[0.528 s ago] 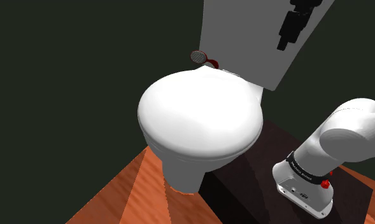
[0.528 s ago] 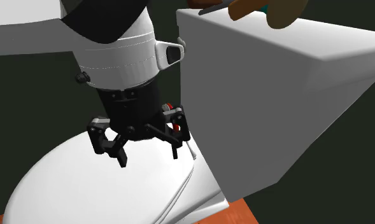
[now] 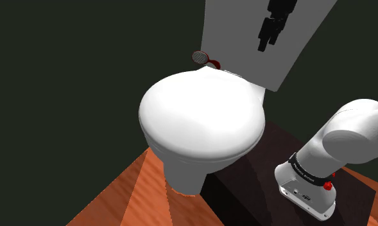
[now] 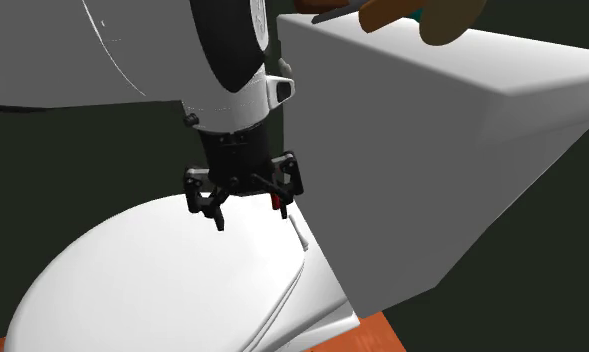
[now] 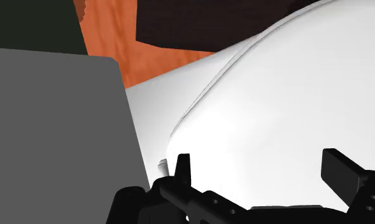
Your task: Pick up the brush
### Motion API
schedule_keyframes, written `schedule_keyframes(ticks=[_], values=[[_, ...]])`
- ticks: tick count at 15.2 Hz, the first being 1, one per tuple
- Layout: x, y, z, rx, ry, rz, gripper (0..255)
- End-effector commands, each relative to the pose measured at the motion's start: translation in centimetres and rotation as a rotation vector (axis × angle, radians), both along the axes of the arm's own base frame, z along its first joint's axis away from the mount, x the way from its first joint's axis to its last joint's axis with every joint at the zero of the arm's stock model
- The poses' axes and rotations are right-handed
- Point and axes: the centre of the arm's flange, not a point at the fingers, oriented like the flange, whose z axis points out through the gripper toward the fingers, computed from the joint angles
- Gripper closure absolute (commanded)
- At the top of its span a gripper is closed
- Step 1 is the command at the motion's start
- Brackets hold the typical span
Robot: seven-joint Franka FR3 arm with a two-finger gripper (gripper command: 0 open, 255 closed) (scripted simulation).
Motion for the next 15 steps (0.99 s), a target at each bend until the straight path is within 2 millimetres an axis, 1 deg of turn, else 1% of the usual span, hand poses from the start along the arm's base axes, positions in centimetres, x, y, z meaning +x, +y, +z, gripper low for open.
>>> schedule_keyframes(ticks=[1,8,15], values=[[2.1,0.1,-1.2,0.000,-0.008,0.018,0],[10.2,-0.4,-4.7,0.001,-0.032,0.076,0],[18.4,-0.4,-8.1,0.002,-0.056,0.134,0]])
